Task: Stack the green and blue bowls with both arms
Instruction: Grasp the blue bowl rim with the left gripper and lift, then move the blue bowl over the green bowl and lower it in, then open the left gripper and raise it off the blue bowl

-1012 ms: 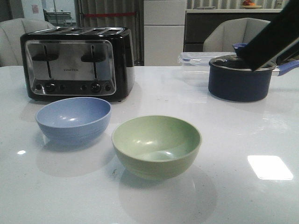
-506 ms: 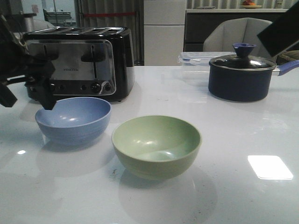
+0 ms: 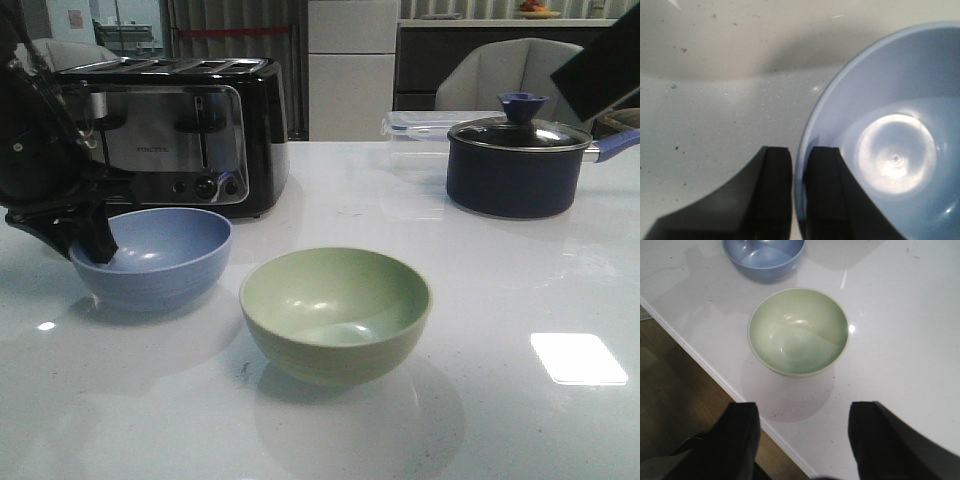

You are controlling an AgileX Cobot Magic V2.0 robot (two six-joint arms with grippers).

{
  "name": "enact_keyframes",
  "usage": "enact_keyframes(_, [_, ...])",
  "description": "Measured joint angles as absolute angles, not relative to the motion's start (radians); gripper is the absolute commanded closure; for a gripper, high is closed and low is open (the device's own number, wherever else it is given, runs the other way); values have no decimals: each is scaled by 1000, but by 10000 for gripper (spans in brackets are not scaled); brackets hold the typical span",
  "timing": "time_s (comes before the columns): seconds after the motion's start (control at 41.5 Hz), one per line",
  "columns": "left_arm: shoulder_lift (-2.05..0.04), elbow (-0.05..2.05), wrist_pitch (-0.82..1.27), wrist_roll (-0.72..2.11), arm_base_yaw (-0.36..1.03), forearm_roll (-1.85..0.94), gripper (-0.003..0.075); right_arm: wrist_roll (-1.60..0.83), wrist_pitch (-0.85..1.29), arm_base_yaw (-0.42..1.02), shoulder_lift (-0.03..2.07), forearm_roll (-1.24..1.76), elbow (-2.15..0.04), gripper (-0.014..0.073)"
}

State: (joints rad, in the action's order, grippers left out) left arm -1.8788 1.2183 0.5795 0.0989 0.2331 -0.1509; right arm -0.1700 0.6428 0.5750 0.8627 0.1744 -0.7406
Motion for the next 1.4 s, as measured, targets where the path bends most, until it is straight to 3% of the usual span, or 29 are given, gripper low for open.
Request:
enact_keyframes(0.386, [-1794,1345,741,99,259,-187,627,-170,643,575,863,174,-741,95])
enact_keyframes(0.892, [-1764,1402,823,150,580,-201,627,-170,643,575,863,173,-741,95])
enact_keyframes(1.108, [-1825,1402,798,152,623,-201,624,-170,643,575,863,173,-741,95])
enact_keyframes(1.229, [-1869,1402,796,152,623,-201,533,-170,643,575,863,173,-741,95])
enact_keyframes(1.398, [-1893,1402,782,152,624,-201,291,-170,643,575,863,173,-741,95])
